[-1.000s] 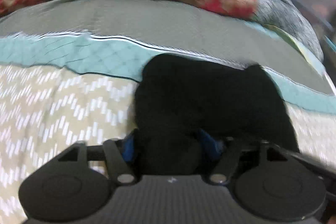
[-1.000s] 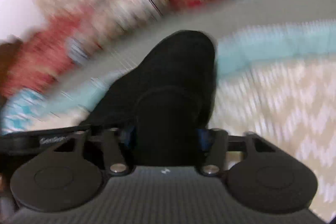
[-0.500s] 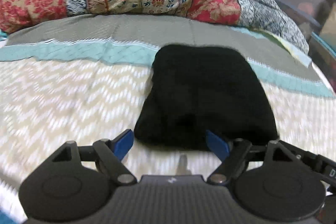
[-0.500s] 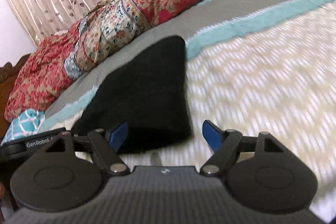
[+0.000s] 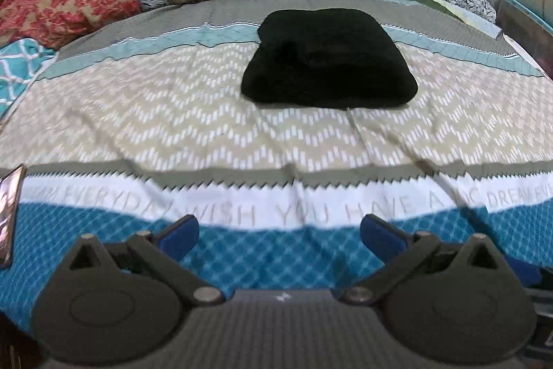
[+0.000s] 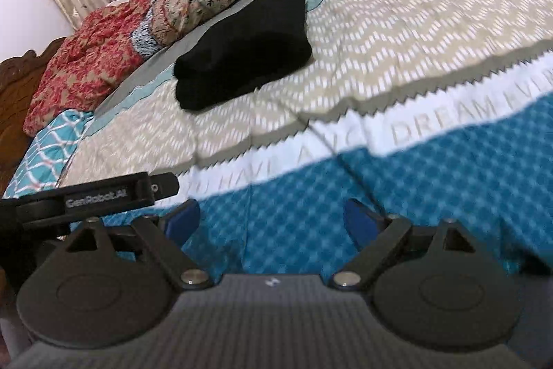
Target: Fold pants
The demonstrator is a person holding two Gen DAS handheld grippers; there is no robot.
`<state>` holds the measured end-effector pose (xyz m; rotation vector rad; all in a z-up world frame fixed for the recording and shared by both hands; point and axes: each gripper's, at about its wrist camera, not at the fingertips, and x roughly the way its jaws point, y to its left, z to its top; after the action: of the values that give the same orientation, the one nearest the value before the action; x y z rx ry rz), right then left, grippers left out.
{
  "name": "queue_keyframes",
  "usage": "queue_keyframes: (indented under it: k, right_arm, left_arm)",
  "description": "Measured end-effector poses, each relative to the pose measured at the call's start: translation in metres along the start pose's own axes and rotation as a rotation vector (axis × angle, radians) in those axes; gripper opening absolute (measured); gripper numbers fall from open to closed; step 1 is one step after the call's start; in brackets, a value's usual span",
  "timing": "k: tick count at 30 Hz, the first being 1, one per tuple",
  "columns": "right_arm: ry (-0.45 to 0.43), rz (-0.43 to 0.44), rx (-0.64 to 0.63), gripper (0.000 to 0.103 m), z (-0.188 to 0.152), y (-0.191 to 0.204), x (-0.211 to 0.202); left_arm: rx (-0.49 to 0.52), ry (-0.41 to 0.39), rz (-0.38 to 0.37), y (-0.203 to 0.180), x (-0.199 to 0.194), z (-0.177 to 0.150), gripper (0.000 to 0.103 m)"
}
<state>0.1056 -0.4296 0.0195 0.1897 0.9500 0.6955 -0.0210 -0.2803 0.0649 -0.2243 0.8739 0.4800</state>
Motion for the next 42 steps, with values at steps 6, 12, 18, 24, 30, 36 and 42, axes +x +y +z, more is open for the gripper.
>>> queue_keyframes:
  k: [6,12,18,24,30,36,42]
  right_arm:
    - [-0.056,-0.015,0.008,0.096,-0.013,0.005,-0.022]
    - [-0.053,-0.001,0.020,0.099,-0.023,0.009,-0.027]
    - [-0.057,-0.014,0.036,0.100,-0.026,0.004,-0.035]
    - [-0.044,-0.018,0.016,0.100,-0.025,0.009,-0.030]
    - [-0.008,-0.023,0.021,0.100,-0.027,0.007,-0.020]
    - [0.018,-0.019,0.013,0.100,-0.029,0.010,-0.015]
    - [-0.018,-0.002,0.004,0.103,-0.027,0.012,-0.018]
  left_arm:
    - [0.034,-0.023,0.045,-0.006,-0.023,-0.021,0.103]
    - [0.037,-0.025,0.033,-0.007,-0.032,-0.035,0.103]
    - [0.036,-0.032,0.039,-0.009,-0.035,-0.043,0.103]
    - [0.024,-0.034,0.053,-0.003,-0.034,-0.043,0.103]
    - [0.068,0.006,0.106,-0.004,-0.019,-0.051,0.103]
    - [0.049,0.062,0.094,0.000,-0.005,-0.056,0.103]
    - [0.056,0.072,0.088,0.000,-0.001,-0.057,0.103]
